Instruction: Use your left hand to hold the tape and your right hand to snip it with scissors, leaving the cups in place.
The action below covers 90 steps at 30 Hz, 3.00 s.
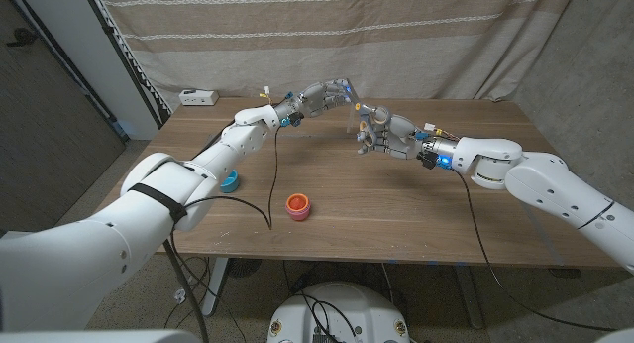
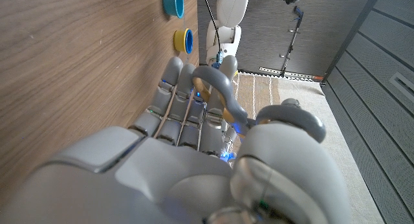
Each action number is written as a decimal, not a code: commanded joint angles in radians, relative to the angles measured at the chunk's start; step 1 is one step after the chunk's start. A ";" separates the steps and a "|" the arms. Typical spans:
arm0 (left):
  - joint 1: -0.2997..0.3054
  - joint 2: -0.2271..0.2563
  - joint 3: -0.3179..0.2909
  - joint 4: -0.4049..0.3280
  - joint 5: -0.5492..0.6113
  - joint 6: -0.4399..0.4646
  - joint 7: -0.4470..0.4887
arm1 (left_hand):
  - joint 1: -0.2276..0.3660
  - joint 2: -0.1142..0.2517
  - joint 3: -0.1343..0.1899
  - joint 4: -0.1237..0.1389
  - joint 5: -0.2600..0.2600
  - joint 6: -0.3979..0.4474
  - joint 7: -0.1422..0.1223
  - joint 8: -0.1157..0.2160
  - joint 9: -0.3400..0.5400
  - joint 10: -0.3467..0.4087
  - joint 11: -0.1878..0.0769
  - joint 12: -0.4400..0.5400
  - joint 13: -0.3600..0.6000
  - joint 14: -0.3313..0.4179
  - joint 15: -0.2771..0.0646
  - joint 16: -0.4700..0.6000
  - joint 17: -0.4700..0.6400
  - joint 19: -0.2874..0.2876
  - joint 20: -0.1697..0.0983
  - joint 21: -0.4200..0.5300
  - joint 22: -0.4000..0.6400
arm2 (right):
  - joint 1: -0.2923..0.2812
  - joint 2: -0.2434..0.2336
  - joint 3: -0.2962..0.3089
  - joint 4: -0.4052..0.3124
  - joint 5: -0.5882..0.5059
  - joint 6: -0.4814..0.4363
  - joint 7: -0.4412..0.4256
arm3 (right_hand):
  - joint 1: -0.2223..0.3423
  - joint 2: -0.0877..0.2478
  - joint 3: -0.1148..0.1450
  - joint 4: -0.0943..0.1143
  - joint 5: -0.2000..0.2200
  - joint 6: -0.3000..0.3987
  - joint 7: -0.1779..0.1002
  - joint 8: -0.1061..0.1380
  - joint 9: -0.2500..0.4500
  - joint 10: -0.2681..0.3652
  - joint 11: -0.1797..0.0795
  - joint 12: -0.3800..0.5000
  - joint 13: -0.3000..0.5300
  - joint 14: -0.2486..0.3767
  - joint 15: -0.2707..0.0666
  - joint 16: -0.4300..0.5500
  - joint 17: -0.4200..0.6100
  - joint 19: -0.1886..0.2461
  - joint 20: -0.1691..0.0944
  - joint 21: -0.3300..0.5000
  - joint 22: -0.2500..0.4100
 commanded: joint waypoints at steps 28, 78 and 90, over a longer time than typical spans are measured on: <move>0.011 -0.021 0.012 -0.009 -0.004 -0.022 0.029 | -0.036 -0.003 0.044 -0.013 -0.001 0.017 0.008 0.033 0.003 0.058 -0.013 0.130 -0.010 0.117 -0.115 -0.071 -0.407 0.004 -0.091 0.047 -0.021 | 0.010 -0.009 -0.024 -0.006 0.015 -0.030 0.033 | -0.003 0.009 0.002 -0.005 -0.004 0.005 0.004 -0.010 0.006 0.007 0.001 0.503 0.006 0.003 -0.053 0.013 -0.005 0.000 -0.005 0.021 -0.003; -0.031 -0.067 -0.030 0.118 -0.014 -0.084 -0.087 | -0.055 0.007 0.048 -0.033 0.000 0.013 -0.003 0.077 0.045 0.047 -0.013 0.174 -0.011 0.147 -0.116 -0.045 -0.570 -0.005 -0.078 0.056 -0.022 | -0.013 -0.003 0.002 0.012 0.021 -0.016 -0.010 | -0.002 0.011 0.006 -0.007 -0.008 0.008 0.004 -0.023 0.015 0.008 0.000 0.503 0.000 -0.002 -0.052 0.025 -0.016 -0.002 -0.004 0.038 -0.006; -0.020 -0.057 -0.027 0.094 -0.017 -0.068 -0.080 | -0.055 0.007 0.047 -0.034 -0.001 0.020 -0.005 0.079 0.034 0.050 -0.012 0.187 -0.013 0.158 -0.117 -0.040 -0.578 -0.008 -0.077 0.057 -0.023 | -0.026 -0.008 0.015 0.006 0.020 -0.006 -0.022 | -0.004 0.011 0.006 -0.007 -0.010 0.010 0.003 -0.028 0.014 0.007 0.001 0.506 0.003 -0.004 -0.051 0.029 -0.018 -0.005 -0.004 0.042 -0.006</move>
